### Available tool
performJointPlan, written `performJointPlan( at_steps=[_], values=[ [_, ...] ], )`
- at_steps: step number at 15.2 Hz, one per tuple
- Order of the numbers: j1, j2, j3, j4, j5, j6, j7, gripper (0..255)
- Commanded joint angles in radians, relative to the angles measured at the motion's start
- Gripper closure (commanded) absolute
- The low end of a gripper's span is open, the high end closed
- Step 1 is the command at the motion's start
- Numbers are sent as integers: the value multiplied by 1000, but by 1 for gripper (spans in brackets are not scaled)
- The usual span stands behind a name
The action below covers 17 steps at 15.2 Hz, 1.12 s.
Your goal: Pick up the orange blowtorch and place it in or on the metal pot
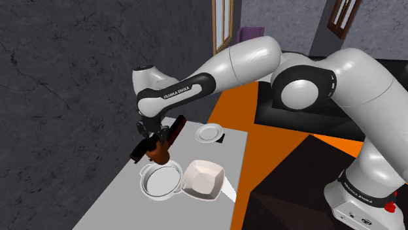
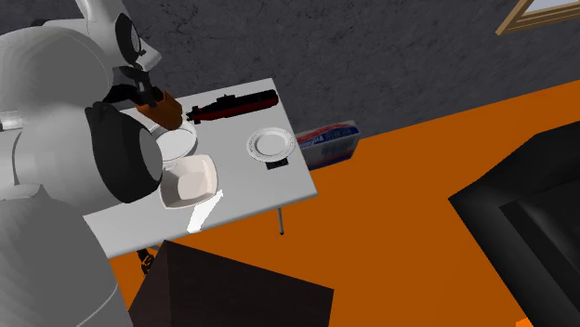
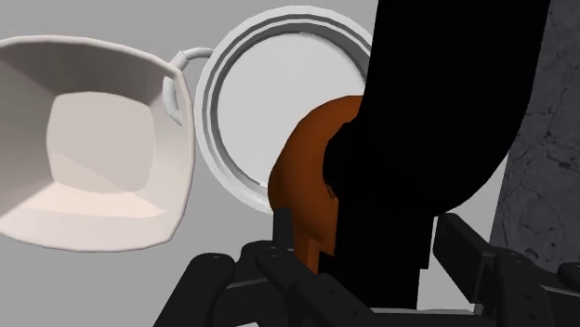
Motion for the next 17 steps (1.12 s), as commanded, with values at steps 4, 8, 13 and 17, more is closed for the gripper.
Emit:
performJointPlan(
  at_steps=[4,8,13,17],
  values=[
    [1,32,-1,-11,-1,46,-4,255],
    [2,62,-2,-15,-2,79,-7,255],
    [4,107,-4,-11,-3,119,-11,255],
    [4,107,-4,-11,-2,119,-11,255]
  ],
)
